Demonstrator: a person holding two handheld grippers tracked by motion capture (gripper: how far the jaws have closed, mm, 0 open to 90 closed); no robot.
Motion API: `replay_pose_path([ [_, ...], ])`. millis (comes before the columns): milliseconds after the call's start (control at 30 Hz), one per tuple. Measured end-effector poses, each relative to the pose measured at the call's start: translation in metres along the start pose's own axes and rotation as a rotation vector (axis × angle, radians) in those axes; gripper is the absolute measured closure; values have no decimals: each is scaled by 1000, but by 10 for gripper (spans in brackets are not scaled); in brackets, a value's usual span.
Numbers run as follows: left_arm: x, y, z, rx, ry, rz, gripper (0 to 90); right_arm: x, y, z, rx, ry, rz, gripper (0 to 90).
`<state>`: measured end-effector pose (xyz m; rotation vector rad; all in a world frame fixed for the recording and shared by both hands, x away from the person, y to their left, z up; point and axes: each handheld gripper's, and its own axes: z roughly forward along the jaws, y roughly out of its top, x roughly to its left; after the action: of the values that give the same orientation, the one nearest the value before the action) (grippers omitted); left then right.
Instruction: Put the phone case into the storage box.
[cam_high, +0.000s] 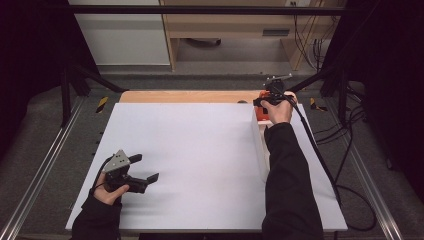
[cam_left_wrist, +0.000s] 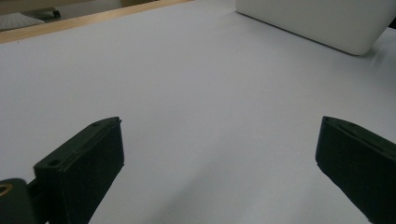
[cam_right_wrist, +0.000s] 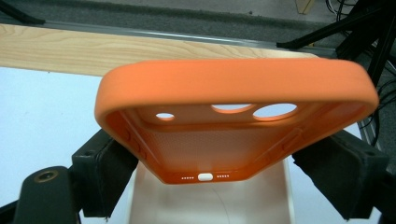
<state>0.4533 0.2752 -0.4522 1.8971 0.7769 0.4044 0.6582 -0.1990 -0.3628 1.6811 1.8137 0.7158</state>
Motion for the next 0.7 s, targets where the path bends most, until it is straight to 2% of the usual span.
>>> replay_pose_path([
  [133, 0, 0, 0, 1, 0, 1, 8, 0, -2, 4, 8, 2, 13, 155],
  [333, 0, 0, 1, 4, 1, 1, 8, -3, -6, 8, 25, -8, 11, 155],
  [700, 0, -1, 1, 10, -1, 5, 8, -2, -8, 16, 37, 0, 17, 155],
])
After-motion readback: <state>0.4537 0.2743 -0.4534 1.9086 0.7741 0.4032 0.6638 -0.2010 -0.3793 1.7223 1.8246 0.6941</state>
